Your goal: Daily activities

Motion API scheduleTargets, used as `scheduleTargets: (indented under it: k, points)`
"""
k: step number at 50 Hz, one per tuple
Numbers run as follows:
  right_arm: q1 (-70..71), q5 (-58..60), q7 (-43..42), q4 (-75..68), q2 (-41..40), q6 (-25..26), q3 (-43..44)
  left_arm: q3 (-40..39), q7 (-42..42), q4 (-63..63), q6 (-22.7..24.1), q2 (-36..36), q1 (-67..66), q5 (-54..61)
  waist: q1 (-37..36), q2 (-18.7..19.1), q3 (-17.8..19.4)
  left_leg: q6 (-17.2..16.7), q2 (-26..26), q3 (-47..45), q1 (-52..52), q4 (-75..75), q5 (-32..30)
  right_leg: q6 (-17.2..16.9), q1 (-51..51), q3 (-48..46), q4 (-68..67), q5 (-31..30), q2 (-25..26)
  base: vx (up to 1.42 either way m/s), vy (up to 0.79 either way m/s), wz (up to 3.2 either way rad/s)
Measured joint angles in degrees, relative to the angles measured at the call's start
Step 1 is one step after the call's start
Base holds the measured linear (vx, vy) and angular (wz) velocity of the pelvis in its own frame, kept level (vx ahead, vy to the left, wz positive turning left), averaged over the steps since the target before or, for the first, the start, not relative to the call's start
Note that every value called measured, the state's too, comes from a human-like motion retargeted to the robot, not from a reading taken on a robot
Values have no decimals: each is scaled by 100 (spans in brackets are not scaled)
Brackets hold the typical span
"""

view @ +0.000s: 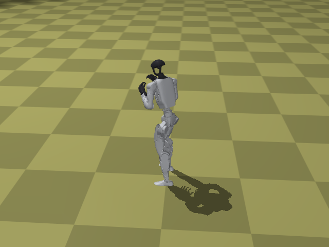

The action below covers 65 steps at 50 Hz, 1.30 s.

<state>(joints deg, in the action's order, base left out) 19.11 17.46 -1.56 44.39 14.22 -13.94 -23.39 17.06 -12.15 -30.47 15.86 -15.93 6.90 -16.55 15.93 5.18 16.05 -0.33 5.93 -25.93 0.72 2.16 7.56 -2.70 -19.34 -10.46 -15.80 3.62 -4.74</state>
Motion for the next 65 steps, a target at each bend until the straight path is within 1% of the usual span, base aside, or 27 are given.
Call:
scheduleTargets:
  k: [8,18,30,37,45,55,65]
  points:
    - [57,149,-431,-7,28,-85,1,33,-221,61,56,-29,54,204,36,74,60,-2,32,37,-8,29,-4,19,82,-30,77,-14,20,0,0,0]
    - [39,224,-748,-25,182,-126,67,199,-330,199,79,-4,212,514,29,200,88,-49,93,216,-12,119,6,81,262,-200,144,33,13,0,-1,10]
    - [-244,278,-1038,-97,474,-114,221,624,-300,285,75,205,429,890,-87,352,-2,-146,185,464,-139,181,-5,126,706,-494,409,35,42,1,-2,22]
    - [-535,251,-821,0,572,-37,306,785,-132,73,13,421,534,1090,-260,432,-192,-194,233,631,-260,207,-2,153,1043,-714,584,39,58,2,-1,29]
    - [-555,199,-390,185,407,97,280,709,186,-68,-99,620,591,1258,-524,464,-471,-236,268,814,-450,197,-7,198,1443,-973,731,80,67,3,-2,30]
    - [-426,385,161,175,355,246,401,520,651,-113,-252,770,636,1291,-857,398,-753,-270,274,1023,-712,128,-52,242,1869,-1208,821,127,62,3,-1,26]
    - [-448,788,449,153,433,357,626,384,877,-76,-376,837,695,1045,-1112,306,-896,-295,277,1219,-831,86,-70,298,2110,-1393,831,167,47,2,0,23]
